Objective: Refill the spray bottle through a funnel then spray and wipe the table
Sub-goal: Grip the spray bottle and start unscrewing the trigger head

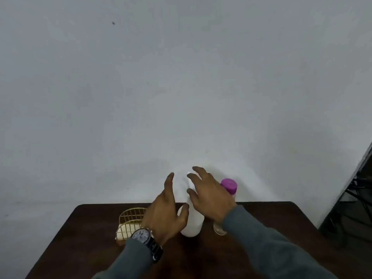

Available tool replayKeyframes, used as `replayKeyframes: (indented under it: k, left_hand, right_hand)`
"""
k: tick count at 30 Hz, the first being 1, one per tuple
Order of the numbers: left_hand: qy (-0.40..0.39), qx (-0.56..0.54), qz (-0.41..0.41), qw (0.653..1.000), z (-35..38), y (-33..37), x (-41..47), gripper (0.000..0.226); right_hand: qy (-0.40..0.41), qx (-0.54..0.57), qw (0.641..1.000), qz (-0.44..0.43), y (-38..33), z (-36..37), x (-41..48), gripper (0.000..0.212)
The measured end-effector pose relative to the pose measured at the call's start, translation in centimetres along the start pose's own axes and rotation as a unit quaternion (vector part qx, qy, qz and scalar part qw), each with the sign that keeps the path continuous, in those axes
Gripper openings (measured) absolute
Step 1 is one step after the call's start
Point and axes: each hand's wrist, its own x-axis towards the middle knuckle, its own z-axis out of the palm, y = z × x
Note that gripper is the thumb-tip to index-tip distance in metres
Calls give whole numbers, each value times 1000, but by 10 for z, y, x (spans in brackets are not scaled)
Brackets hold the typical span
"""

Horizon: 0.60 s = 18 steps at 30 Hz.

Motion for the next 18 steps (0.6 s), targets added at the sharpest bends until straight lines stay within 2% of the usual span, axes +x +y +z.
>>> replayKeyframes:
  k: [4, 11, 18]
  left_hand:
    - [9, -28, -9, 1000, 30, -13, -10, 95]
    - [26, -45, 33, 998, 69, -30, -35, 90]
    - [45, -82, 75, 993, 64, -22, -102, 98]
  right_hand:
    - [-36, 41, 996, 77, -1, 36, -2, 50]
    - [26, 49, 997, 62, -9, 69, -28, 40]
    - [34, 42, 998, 39, -44, 54, -97, 31]
